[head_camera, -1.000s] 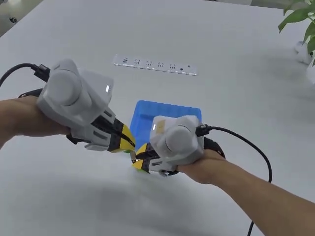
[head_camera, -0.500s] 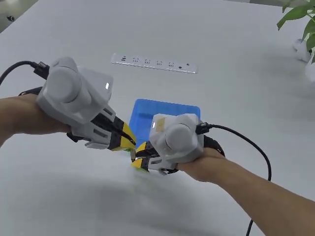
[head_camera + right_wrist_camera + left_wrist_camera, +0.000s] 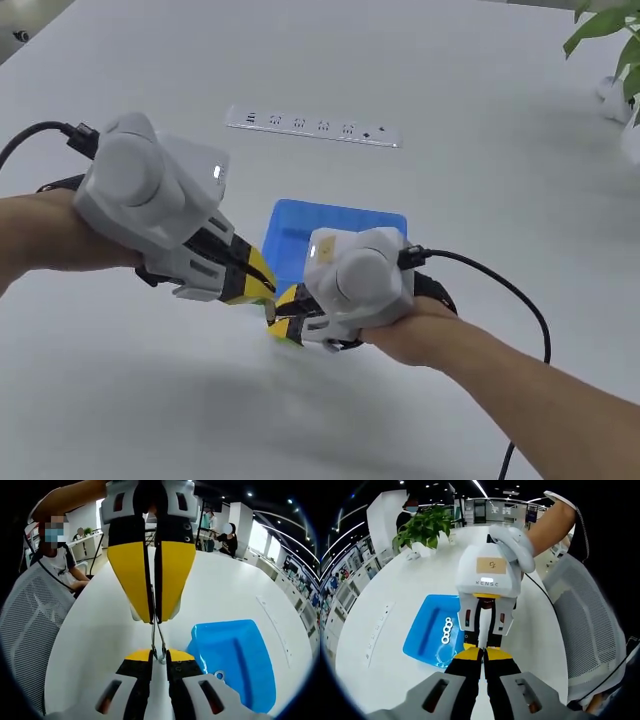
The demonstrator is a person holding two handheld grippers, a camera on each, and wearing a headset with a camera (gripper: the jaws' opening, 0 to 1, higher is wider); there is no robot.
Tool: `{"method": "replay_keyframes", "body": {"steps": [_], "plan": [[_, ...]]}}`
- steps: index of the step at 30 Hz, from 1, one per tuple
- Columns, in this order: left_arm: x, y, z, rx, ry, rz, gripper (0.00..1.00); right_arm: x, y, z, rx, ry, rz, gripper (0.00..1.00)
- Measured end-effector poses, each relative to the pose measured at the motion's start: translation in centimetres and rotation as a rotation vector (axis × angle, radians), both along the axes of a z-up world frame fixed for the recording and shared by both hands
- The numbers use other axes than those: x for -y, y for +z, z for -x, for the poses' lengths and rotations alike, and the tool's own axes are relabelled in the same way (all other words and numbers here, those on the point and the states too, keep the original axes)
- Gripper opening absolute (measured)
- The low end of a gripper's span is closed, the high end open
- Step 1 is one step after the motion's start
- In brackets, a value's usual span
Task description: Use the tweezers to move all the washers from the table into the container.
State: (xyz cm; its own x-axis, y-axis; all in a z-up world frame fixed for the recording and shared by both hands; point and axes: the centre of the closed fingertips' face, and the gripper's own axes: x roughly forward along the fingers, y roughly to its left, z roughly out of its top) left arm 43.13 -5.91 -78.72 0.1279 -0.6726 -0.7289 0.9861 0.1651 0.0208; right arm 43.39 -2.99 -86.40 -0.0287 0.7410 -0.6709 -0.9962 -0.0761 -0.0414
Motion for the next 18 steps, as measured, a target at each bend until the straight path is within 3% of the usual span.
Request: {"method": "replay_keyframes", "body": {"steps": [11,18], "plan": [[0.27,0.02,-0.26,-0.014,0.003,0.015,0.06,0.14,0.16,-0.07,-0.012,-0.011,-0.007,0.13],[0.32,-0.02,-0.89,-0.041,0.007,0.034,0.06,0.18,0.19,-0.12,-0.016,-0.019,-0.007,0.13]]}}
